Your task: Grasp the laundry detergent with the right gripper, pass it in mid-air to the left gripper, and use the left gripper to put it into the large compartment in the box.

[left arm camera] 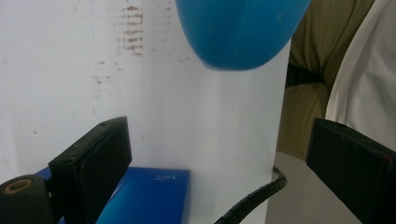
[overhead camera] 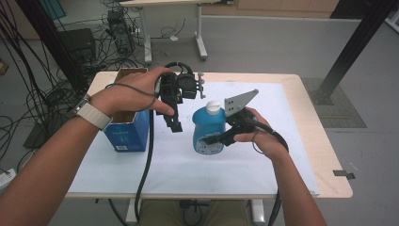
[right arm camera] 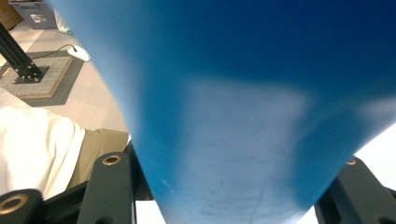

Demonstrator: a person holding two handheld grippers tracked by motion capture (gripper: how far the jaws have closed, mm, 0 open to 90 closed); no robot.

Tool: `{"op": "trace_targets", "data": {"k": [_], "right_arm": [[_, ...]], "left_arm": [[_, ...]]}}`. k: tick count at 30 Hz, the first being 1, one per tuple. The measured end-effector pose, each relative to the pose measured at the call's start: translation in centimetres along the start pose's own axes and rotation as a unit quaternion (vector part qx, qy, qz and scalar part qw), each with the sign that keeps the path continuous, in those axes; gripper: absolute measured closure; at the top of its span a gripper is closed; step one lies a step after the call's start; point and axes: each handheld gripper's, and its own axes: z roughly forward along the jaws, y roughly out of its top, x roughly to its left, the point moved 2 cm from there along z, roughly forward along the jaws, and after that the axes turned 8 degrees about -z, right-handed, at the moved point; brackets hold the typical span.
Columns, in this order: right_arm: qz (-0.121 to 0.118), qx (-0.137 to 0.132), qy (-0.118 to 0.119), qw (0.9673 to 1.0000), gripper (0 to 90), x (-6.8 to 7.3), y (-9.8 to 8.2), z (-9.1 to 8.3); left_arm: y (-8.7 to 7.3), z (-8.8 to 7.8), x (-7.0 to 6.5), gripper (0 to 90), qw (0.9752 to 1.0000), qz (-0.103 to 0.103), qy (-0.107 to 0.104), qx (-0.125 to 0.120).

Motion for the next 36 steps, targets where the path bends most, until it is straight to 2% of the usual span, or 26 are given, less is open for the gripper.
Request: {"op": "trace_targets", "data": {"k": [8,24,36], "right_arm": [[-0.002,0.001,0.002,1.0000,43.5,0.1,0.5,0.5],[-0.005,0.009,0.010,0.9999,43.7,0.1,0.9,1.8],[-0.005,0.009,0.013,0.9999,43.7,0.2,0.9,1.7]], "left_arm": [[0.5,-0.6,-0.3,7.2,1.0000,0.009,0.002,-0.001],[1.9,-0.9,-0.7,7.0,0.9999,0.014,-0.001,-0.001],[3.4,-1.1,-0.9,7.0,0.9997,0.022,-0.002,-0.005]]}}
